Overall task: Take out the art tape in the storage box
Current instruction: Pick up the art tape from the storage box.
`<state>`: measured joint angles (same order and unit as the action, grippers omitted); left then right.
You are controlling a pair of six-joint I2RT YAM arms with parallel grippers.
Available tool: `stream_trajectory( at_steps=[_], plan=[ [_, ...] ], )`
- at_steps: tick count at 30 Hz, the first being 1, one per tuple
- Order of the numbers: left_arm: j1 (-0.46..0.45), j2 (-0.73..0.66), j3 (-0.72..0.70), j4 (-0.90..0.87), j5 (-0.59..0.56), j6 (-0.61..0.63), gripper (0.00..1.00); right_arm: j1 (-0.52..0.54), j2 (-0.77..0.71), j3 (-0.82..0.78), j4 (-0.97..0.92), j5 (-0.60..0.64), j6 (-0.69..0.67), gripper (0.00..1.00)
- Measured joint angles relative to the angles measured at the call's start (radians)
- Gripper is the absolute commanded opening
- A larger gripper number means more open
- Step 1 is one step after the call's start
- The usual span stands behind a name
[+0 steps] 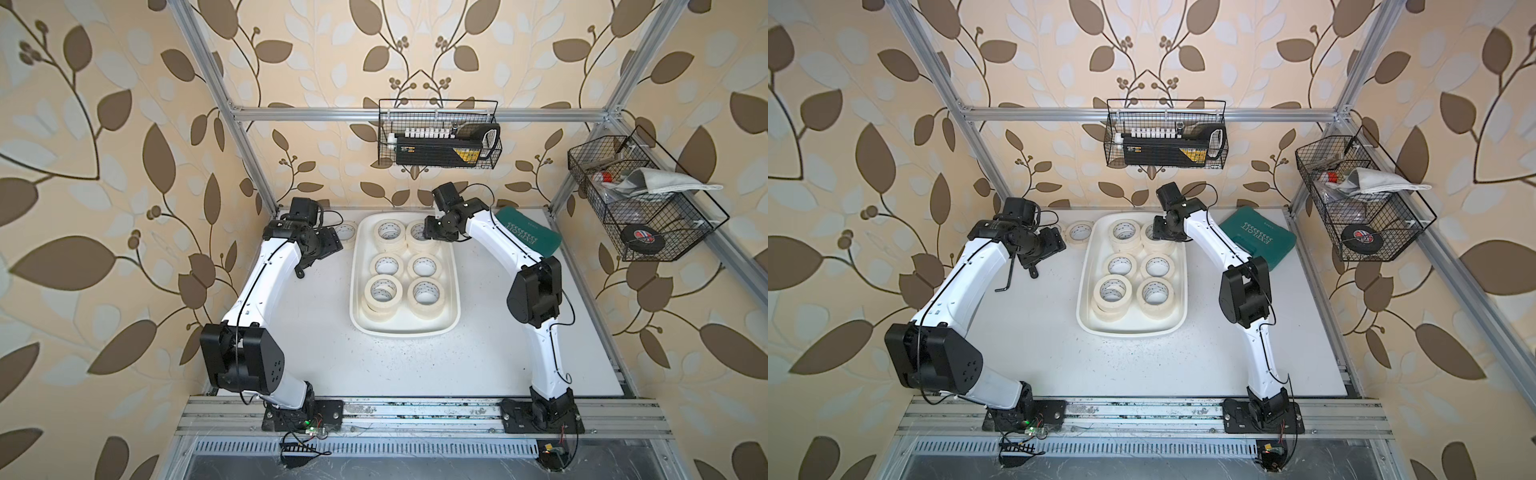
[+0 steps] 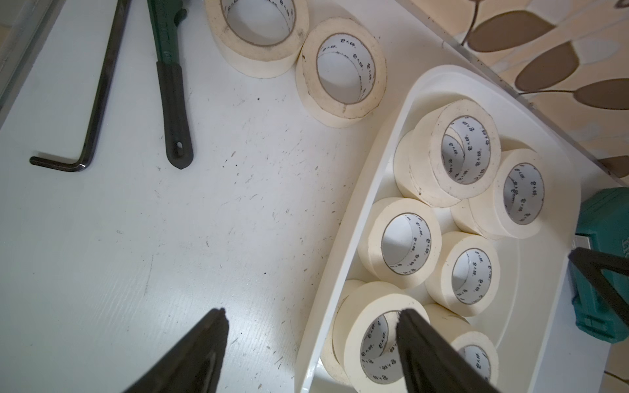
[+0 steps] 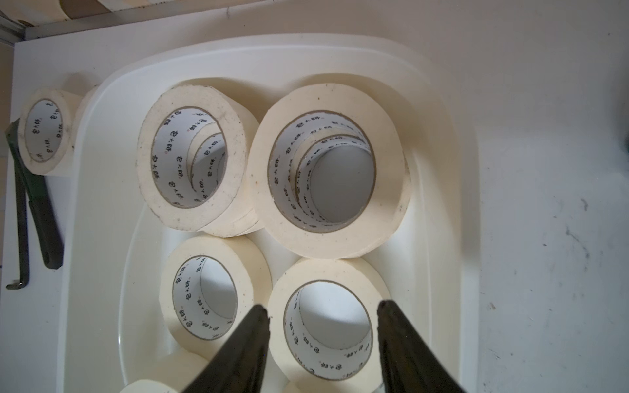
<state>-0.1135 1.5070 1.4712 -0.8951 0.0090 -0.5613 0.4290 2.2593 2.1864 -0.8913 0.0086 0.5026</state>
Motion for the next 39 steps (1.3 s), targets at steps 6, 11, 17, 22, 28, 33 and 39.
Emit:
stream_trajectory(
  at_steps=[6, 11, 17, 22, 28, 33, 39],
  plan=[
    [-0.005, -0.015, -0.018, 0.001, 0.006, 0.0, 0.81, 0.0, 0.052, 0.035, -0.014, 0.041, 0.041, 0.56],
    [-0.007, -0.018, -0.038, 0.005, 0.019, 0.0, 0.82, -0.011, 0.055, 0.035, -0.001, 0.055, 0.078, 0.58],
    [-0.007, -0.047, -0.05, 0.003, 0.017, 0.006, 0.81, -0.028, 0.092, 0.035, 0.032, 0.042, 0.119, 0.57],
    [-0.009, -0.085, -0.05, 0.003, 0.005, 0.013, 0.81, -0.037, 0.134, 0.036, 0.052, 0.03, 0.15, 0.56],
    [-0.013, -0.09, -0.05, 0.003, -0.008, 0.026, 0.81, -0.037, 0.174, 0.082, 0.067, 0.021, 0.179, 0.52],
    [-0.013, -0.09, -0.05, -0.001, -0.026, 0.038, 0.8, -0.042, 0.197, 0.106, 0.062, 0.021, 0.2, 0.43],
    [-0.013, -0.09, -0.05, -0.001, -0.033, 0.04, 0.8, -0.051, 0.198, 0.102, 0.069, 0.026, 0.219, 0.27]
  ],
)
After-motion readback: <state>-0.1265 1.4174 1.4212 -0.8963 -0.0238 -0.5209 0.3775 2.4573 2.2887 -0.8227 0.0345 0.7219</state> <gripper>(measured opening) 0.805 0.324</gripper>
